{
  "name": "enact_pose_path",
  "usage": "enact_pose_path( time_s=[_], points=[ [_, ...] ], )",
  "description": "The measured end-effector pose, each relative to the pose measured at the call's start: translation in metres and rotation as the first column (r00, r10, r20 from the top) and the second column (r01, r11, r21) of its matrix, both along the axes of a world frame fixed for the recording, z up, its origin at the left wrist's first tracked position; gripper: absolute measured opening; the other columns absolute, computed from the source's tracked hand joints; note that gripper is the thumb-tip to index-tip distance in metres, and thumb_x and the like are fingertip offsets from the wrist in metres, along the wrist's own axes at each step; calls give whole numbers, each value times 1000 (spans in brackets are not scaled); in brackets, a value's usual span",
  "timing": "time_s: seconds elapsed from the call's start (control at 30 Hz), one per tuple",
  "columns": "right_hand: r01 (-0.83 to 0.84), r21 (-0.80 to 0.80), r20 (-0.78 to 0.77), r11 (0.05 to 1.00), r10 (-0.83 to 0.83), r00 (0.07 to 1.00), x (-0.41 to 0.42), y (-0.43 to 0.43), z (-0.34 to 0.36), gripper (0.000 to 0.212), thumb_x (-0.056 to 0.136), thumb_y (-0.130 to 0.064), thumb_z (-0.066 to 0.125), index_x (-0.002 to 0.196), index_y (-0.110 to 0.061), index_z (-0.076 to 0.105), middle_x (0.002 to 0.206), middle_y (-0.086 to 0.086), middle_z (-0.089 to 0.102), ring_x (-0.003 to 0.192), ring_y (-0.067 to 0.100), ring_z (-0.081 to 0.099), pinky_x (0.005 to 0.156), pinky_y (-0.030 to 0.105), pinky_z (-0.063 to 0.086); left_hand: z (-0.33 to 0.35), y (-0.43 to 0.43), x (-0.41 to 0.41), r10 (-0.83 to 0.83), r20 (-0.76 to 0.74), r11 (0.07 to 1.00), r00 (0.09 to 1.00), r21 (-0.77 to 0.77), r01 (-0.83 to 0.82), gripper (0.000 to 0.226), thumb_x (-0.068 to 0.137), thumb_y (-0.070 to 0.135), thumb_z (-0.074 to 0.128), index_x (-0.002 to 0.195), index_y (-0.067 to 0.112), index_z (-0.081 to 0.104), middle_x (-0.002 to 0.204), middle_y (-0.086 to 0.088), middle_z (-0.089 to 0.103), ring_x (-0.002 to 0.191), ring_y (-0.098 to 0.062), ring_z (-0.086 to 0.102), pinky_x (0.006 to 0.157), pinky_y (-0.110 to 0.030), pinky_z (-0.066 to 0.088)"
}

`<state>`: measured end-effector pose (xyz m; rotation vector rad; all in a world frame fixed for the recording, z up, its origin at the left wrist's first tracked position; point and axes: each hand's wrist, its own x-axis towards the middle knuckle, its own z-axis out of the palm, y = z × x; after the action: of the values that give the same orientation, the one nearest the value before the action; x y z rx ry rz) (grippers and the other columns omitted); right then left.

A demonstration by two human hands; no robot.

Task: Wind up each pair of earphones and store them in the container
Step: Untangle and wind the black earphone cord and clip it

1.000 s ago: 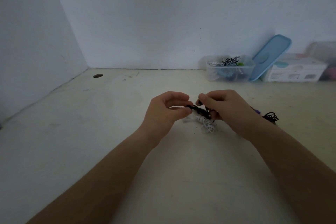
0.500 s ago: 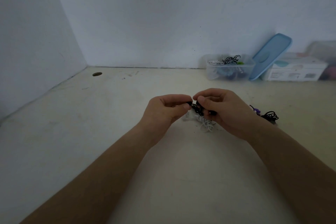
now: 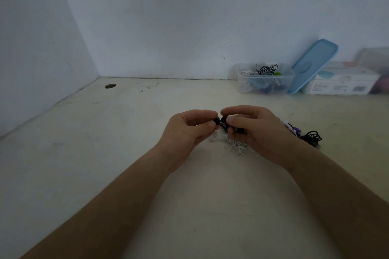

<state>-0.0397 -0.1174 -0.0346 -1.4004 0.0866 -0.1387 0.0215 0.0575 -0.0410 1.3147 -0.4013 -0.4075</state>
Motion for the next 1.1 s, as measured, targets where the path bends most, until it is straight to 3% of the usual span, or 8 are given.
enact_pose_path(
  time_s=[0.4,0.57,0.73,1.1],
  points=[
    [24,-52,16,998,-23,1000,1,-1,-2,13,90,4,63,95,-3,73,79,17,69,63,16,64,64,24,58,2,2,-1,-4,45,999,999,49,1,21,87,-8,65,97,8,74,98,-12,76,95,-25,74,85,-26,56],
    [34,-103,50,994,-29,998,1,-1,-2,14,88,3,66,94,-5,75,82,20,72,67,19,66,65,24,57,3,2,-2,9,40,999,999,43,-10,18,86,-9,65,92,6,72,92,-12,76,87,-23,74,79,-25,58],
    [84,-191,108,978,-64,992,1,0,-4,11,86,1,70,94,-5,75,86,25,73,70,26,67,71,31,59,2,2,-1,27,60,999,998,44,-30,16,87,-8,65,93,6,71,92,-12,76,86,-24,75,83,-29,59],
    [166,-284,185,944,-116,976,1,6,-5,11,85,1,72,95,-4,75,75,13,75,66,22,70,71,30,62,2,0,-1,87,74,994,993,54,-91,15,85,-7,68,93,6,72,92,-12,76,88,-27,75,80,-28,59]
  ],
)
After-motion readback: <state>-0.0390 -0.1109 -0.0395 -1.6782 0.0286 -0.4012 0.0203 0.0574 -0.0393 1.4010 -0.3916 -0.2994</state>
